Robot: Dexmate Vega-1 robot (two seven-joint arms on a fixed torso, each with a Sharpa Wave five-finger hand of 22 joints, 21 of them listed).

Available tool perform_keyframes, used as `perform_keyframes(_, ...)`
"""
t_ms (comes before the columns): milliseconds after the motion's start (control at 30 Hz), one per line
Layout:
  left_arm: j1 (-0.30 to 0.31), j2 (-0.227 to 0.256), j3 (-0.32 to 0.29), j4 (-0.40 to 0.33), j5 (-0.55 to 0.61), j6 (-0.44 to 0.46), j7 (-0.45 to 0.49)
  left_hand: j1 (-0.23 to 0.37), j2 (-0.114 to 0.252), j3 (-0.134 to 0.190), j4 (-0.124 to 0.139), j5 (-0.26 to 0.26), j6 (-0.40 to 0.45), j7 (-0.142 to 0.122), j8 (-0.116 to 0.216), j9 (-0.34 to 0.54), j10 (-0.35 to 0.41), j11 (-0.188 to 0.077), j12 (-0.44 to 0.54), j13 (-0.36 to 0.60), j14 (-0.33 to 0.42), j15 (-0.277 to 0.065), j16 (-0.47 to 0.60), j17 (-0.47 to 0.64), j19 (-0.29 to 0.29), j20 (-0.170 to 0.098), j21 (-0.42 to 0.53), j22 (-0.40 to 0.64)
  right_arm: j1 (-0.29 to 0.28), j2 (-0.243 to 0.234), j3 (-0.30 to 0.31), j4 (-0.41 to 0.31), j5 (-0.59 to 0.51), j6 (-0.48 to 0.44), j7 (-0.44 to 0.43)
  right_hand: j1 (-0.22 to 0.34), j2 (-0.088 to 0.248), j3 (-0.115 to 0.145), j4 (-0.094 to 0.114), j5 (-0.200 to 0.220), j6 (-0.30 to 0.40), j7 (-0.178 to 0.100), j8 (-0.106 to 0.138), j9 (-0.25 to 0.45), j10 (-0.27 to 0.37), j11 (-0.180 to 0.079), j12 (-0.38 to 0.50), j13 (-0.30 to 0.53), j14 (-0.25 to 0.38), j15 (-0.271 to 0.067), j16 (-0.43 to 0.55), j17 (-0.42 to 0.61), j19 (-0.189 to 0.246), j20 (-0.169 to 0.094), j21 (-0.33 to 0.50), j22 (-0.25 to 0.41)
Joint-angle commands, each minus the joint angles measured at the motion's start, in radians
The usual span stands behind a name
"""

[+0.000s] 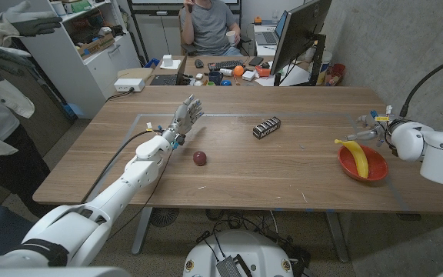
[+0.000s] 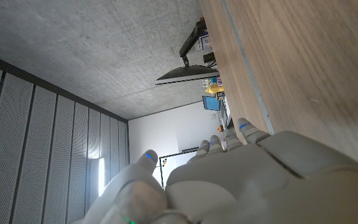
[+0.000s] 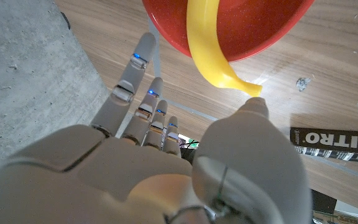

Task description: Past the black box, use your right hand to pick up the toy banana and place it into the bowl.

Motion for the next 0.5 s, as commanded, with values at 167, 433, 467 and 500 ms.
perform_keyframes(167,0.014,0.008,-0.001,-0.028,0.003,0.004,0.011,-0.003,0.131,-0.002,-0.001,0.0,-0.108,-0.002,0.005,0.005,-0.154,0.007,0.005,0.003,-0.146,0.008,0.008,0.002,0.0,0.001,0.004,0.004,-0.204,0.006,0.217,-0.016,0.006,-0.015,-0.022,-0.088,0.015,-0.047,0.031,0.019,-0.026,-0.004,-0.003,-0.001,-0.033,0.008,-0.031,-0.002,-0.103,-0.021,-0.01,-0.019,-0.148,0.105,-0.117,-0.001)
perform_keyframes(433,0.023,0.014,-0.003,-0.041,0.001,0.005,0.015,-0.003,0.131,-0.002,-0.001,0.001,-0.108,-0.001,0.005,0.005,-0.153,0.006,0.005,0.003,-0.146,0.009,0.008,0.001,0.0,0.001,0.004,0.003,-0.281,0.065,0.325,-0.002,-0.035,0.04,0.064,-0.209,0.014,-0.121,0.038,0.029,-0.082,-0.019,-0.007,-0.001,-0.121,0.021,-0.083,-0.005,-0.234,0.022,-0.007,-0.044,-0.27,0.133,-0.237,0.0)
perform_keyframes(467,0.024,0.015,-0.004,-0.042,0.001,0.006,0.016,-0.003,0.131,-0.002,-0.001,0.001,-0.109,-0.001,0.005,0.005,-0.154,0.006,0.005,0.003,-0.146,0.009,0.007,0.001,0.0,0.001,0.004,0.003,-0.272,0.061,0.31,-0.007,-0.049,0.032,0.058,-0.214,0.014,-0.124,0.038,0.03,-0.087,-0.021,-0.008,-0.002,-0.125,0.021,-0.086,-0.006,-0.246,0.027,-0.01,-0.046,-0.276,0.133,-0.243,0.0)
perform_keyframes(500,0.025,0.016,-0.004,-0.044,0.0,0.008,0.017,-0.003,0.131,-0.002,-0.001,0.001,-0.109,-0.001,0.005,0.005,-0.154,0.006,0.005,0.003,-0.146,0.009,0.007,0.001,-0.001,0.001,0.004,0.003,-0.27,0.068,0.311,-0.008,-0.054,0.032,0.063,-0.22,0.013,-0.129,0.037,0.031,-0.092,-0.023,-0.009,-0.002,-0.135,0.017,-0.091,-0.006,-0.255,0.029,-0.01,-0.048,-0.283,0.133,-0.25,0.0)
